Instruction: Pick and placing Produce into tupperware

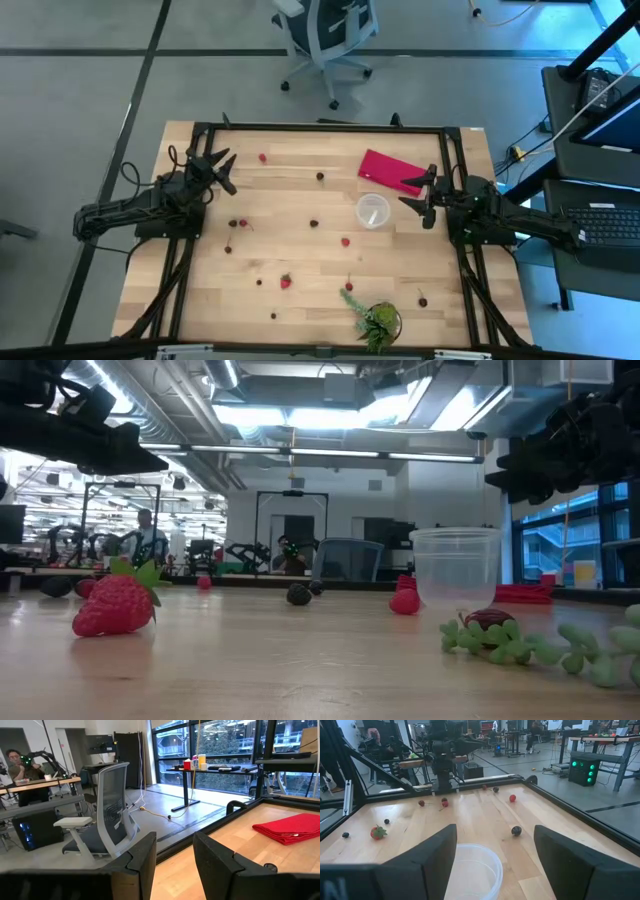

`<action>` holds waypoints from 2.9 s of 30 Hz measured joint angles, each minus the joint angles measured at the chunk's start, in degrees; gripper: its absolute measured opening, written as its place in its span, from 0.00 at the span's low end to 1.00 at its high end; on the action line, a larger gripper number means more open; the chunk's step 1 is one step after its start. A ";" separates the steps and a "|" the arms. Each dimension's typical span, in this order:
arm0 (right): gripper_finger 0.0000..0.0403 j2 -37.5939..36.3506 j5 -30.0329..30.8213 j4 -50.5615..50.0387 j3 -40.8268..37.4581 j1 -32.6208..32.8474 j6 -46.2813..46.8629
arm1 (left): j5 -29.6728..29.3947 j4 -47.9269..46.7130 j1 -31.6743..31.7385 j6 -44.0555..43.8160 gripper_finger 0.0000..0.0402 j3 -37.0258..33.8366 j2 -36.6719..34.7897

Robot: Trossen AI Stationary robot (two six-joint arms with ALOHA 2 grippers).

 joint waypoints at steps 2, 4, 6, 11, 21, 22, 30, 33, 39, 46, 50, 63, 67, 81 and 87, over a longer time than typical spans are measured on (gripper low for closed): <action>0.66 0.00 0.00 -0.01 0.00 0.01 0.00 | 0.00 0.00 0.00 0.00 0.31 0.00 -0.01; 0.66 -0.01 0.00 0.00 0.00 0.02 0.00 | 0.00 0.00 0.00 0.00 0.31 0.00 0.00; 0.66 -0.01 0.00 0.00 0.00 0.00 0.00 | 0.00 0.00 0.00 0.00 0.31 0.00 -0.02; 0.66 0.00 0.00 0.00 0.00 0.01 0.00 | 0.00 0.00 0.00 0.00 0.31 0.00 -0.01; 0.66 0.02 0.00 -0.01 0.00 0.00 0.00 | 0.00 0.00 0.00 0.00 0.31 0.00 -0.02; 0.66 -0.01 0.00 -0.01 0.00 0.00 0.00 | 0.00 0.00 -0.01 0.00 0.31 0.00 -0.02; 0.66 -0.01 0.00 0.00 0.00 0.02 0.00 | 0.00 -0.01 -0.02 0.00 0.31 0.00 -0.02; 0.66 0.02 0.00 -0.02 0.00 0.02 0.00 | 0.00 0.00 0.00 0.00 0.31 0.00 -0.02; 0.66 -0.01 0.00 0.00 0.00 0.00 0.00 | 0.00 0.00 0.00 0.00 0.31 0.00 -0.01; 0.66 0.00 0.00 -0.01 0.00 0.00 0.00 | 0.00 0.00 0.00 0.00 0.31 0.00 -0.01; 0.66 0.02 0.00 -0.01 0.00 0.01 0.00 | 0.00 0.00 -0.01 0.00 0.31 0.00 -0.01; 0.66 -0.01 0.00 0.05 0.00 0.00 -1.16 | 0.00 0.00 0.00 0.00 0.31 0.00 -0.02; 0.66 0.00 0.00 0.09 0.00 0.02 -0.16 | -0.01 0.00 -0.01 0.00 0.31 0.00 -0.01; 0.66 -0.03 -16.73 9.81 0.12 3.60 5.55 | 0.00 0.00 -0.01 0.00 0.31 0.00 -0.02; 0.66 2.97 -13.09 9.55 3.91 10.37 4.09 | 0.00 0.00 0.00 0.00 0.31 0.00 -0.01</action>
